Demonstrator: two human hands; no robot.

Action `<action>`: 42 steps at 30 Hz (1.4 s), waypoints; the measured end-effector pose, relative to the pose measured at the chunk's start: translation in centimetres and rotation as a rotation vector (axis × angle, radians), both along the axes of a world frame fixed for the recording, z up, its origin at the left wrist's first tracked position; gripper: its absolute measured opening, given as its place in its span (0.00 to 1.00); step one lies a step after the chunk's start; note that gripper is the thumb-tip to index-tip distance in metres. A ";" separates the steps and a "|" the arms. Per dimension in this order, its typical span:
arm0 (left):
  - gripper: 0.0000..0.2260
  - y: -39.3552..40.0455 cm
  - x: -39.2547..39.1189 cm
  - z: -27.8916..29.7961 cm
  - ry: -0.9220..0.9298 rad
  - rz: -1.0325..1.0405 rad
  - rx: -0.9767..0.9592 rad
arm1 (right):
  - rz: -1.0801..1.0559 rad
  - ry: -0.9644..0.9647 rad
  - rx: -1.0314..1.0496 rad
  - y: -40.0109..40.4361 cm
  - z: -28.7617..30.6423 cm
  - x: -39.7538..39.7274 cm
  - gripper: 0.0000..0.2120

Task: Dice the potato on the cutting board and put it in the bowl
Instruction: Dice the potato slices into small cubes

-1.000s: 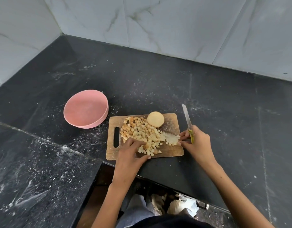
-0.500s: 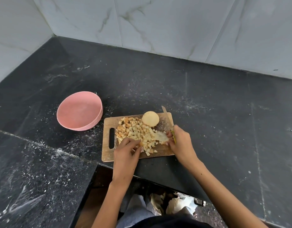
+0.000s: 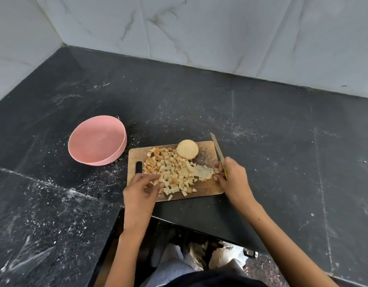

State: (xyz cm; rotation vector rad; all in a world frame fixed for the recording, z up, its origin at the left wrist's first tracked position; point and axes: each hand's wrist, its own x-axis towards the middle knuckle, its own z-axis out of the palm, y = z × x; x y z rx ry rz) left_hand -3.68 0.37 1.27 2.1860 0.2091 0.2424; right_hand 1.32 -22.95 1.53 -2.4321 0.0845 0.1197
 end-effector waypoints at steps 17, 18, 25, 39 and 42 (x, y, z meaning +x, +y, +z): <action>0.09 -0.8 -0.5 -1.0 0.026 -0.059 0.045 | 0.050 0.154 0.131 2.3 0.3 0.4 0.18; 0.09 -0.9 -0.5 -1.0 0.014 -0.051 0.047 | 0.055 0.158 0.157 2.5 0.3 0.2 0.18; 0.09 -1.0 -0.5 -1.0 0.001 -0.023 0.017 | -0.071 0.010 0.300 0.2 1.6 -0.3 0.18; 0.04 -0.7 -0.9 -0.6 0.044 0.111 -0.101 | 0.007 0.023 0.095 0.8 1.2 -0.3 0.14; 0.04 -0.8 -0.9 -0.7 0.047 0.137 -0.090 | 0.004 0.103 0.095 0.3 1.4 -0.8 0.20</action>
